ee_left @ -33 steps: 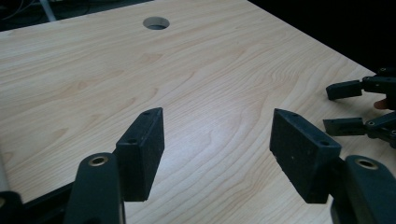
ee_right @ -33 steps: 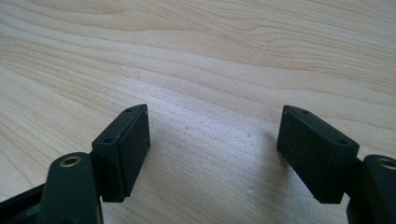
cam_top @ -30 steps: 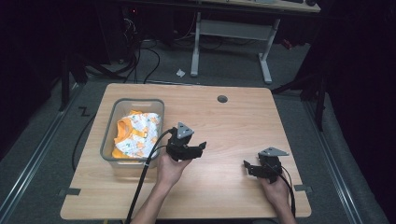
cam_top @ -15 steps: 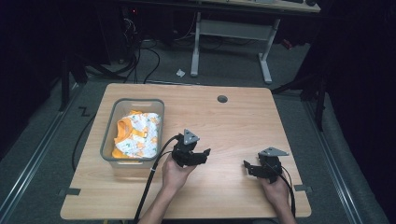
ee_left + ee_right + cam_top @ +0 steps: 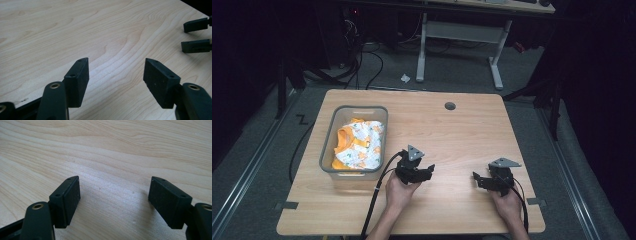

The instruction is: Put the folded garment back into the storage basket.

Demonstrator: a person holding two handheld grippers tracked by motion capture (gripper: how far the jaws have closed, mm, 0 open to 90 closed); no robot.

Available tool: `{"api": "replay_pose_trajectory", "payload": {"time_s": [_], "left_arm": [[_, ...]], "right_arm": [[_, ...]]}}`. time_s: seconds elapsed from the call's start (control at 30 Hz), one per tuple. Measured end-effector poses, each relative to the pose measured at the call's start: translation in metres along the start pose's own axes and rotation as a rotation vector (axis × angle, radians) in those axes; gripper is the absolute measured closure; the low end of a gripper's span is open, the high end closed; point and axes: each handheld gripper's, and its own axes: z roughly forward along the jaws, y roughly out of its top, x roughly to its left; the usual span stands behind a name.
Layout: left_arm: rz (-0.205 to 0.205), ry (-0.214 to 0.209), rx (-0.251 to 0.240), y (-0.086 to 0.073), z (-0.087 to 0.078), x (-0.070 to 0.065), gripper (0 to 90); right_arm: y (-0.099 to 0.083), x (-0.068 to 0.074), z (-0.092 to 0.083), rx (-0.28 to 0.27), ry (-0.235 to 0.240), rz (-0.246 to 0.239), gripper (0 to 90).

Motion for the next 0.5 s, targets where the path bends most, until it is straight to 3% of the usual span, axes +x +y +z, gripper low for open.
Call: {"api": "replay_pose_trajectory", "payload": {"time_s": [0.17, 0.5], "left_arm": [[0.020, 0.025, 0.013, -0.003, 0.003, -0.001, 37.8], [0.018, 0.043, 0.038, -0.017, 0.011, 0.001, 39.1]], "right_arm": [[0.000, 0.000, 0.000, 0.000, 0.000, 0.000, 25.7], [0.000, 0.000, 0.000, 0.000, 0.000, 0.000, 25.8]]}}
